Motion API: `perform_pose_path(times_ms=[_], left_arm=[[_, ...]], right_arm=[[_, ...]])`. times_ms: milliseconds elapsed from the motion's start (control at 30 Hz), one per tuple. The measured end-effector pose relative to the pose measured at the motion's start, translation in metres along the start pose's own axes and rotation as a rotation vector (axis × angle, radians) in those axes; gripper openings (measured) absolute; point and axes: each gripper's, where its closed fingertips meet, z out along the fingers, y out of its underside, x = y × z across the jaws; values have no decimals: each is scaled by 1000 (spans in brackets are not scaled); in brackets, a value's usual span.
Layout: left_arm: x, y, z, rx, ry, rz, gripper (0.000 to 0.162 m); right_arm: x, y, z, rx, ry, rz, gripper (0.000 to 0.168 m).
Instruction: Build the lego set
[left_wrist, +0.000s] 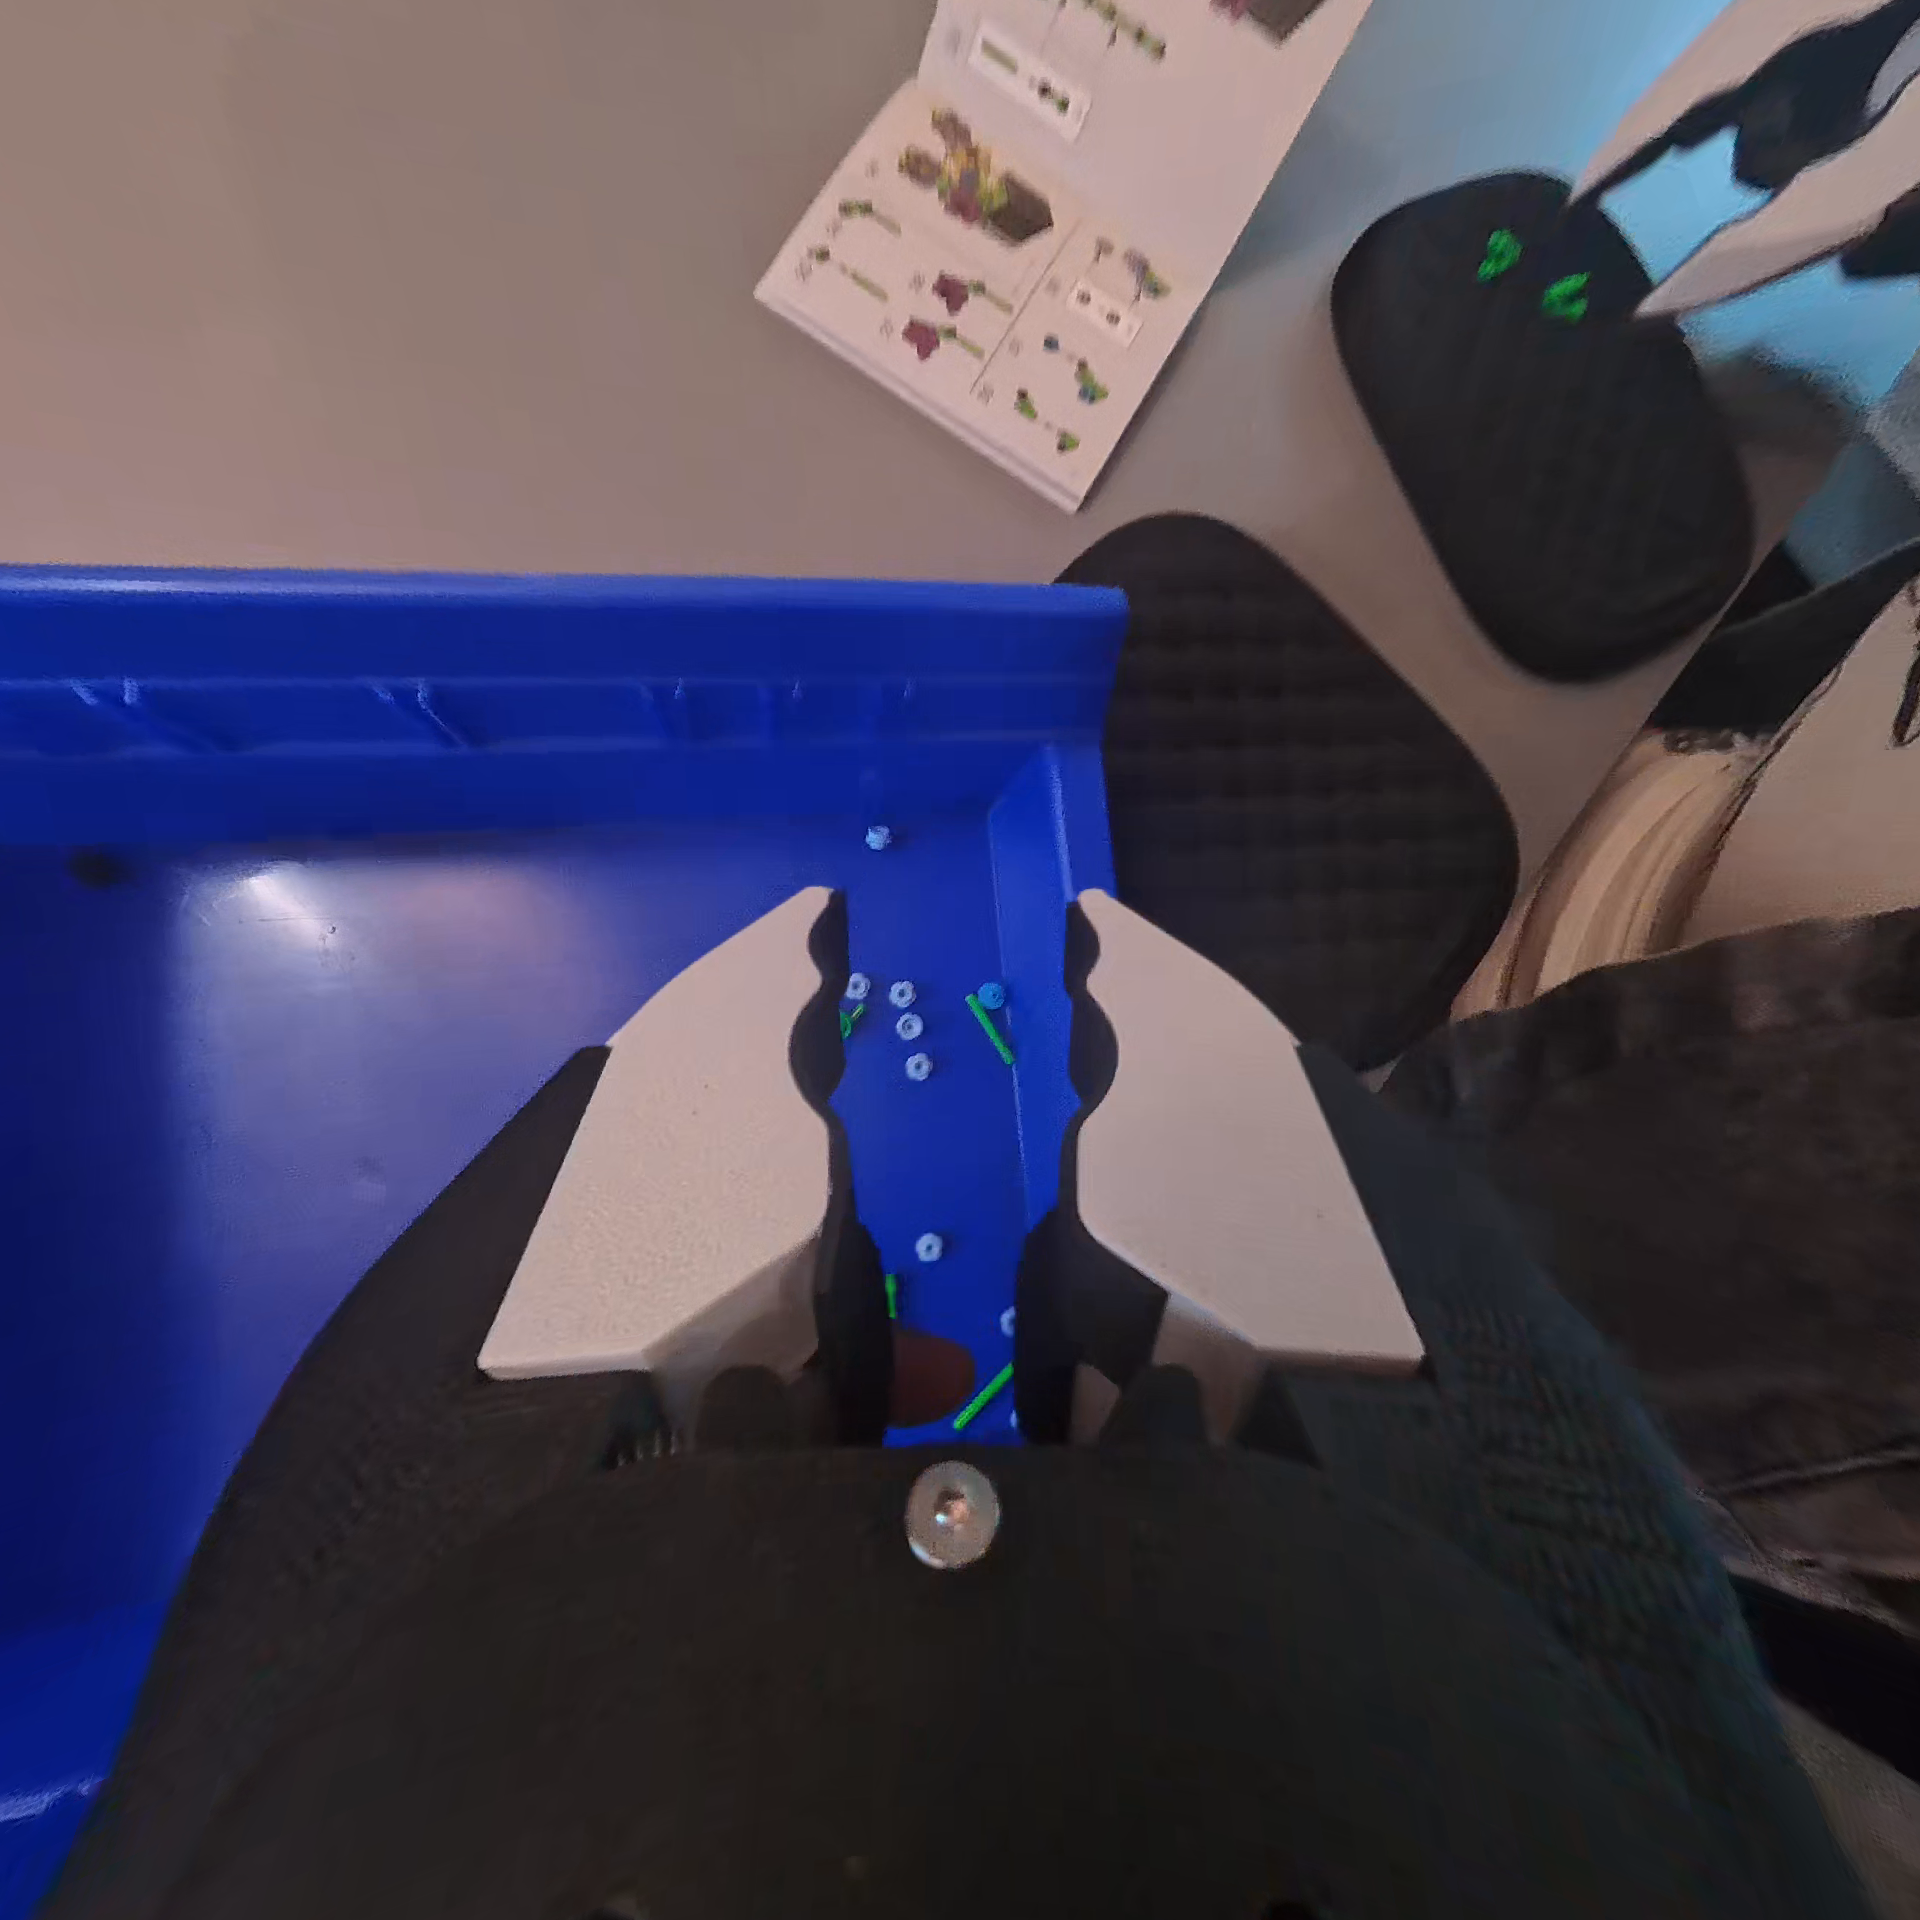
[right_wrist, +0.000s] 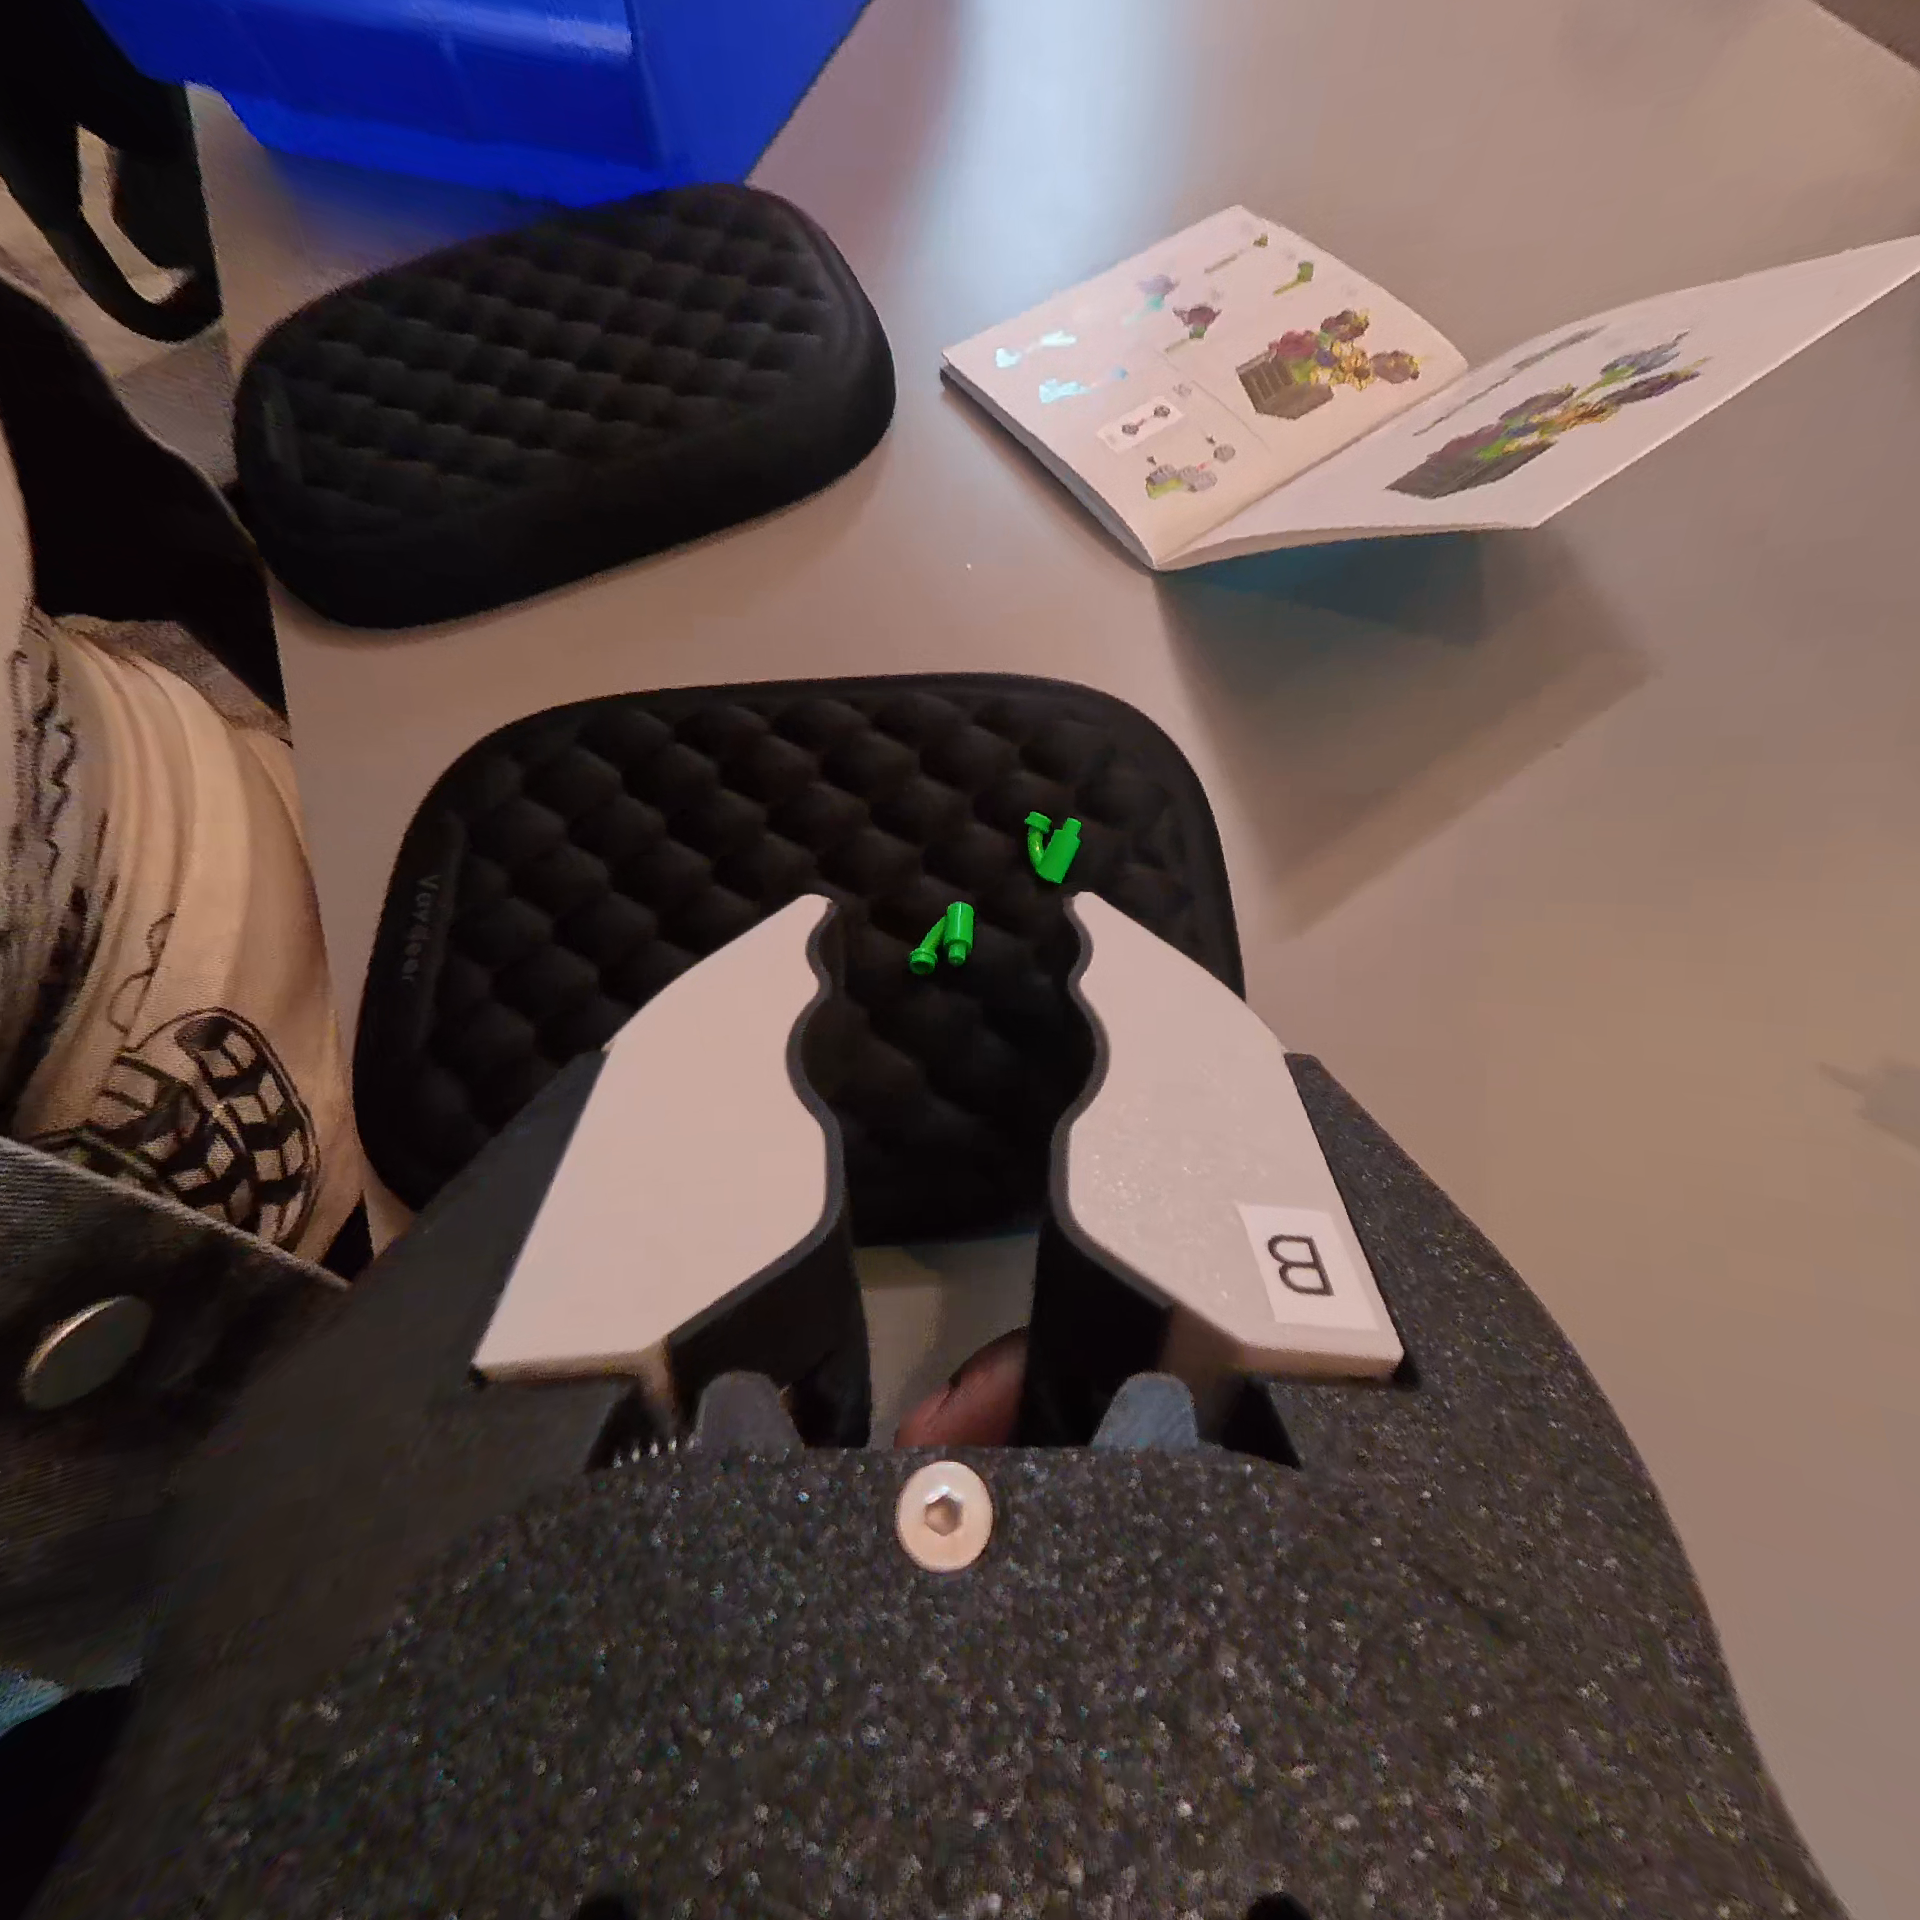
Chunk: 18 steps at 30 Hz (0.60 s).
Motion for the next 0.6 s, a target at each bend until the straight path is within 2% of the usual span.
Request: perform_pose_path(times_ms=[167,333,600], left_arm=[[-19,18,4,-136,-7,170,31],[-36,51,20,-342,36,238,24],[-43,68,49,-476,75,486,12]], right_arm=[[6,-16,-13,75,21,12,41],[16,-27,-20,116,57,16,40],[17,-36,-14,96,59,-11,39]])
